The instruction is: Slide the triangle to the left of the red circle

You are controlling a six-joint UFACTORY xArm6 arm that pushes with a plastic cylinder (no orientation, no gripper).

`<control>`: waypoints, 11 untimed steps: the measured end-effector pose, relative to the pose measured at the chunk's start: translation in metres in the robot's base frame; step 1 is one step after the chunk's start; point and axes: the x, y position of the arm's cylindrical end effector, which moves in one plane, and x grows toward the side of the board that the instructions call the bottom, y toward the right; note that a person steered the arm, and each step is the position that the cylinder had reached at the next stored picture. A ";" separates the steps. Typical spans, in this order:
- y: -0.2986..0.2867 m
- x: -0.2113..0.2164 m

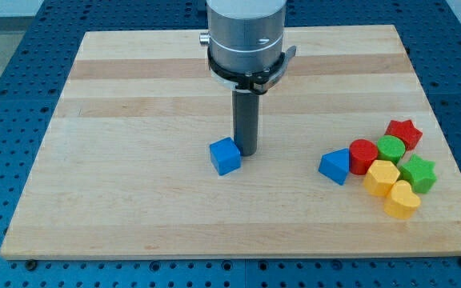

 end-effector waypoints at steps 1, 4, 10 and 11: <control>0.024 0.013; 0.110 0.141; 0.032 -0.003; -0.022 -0.030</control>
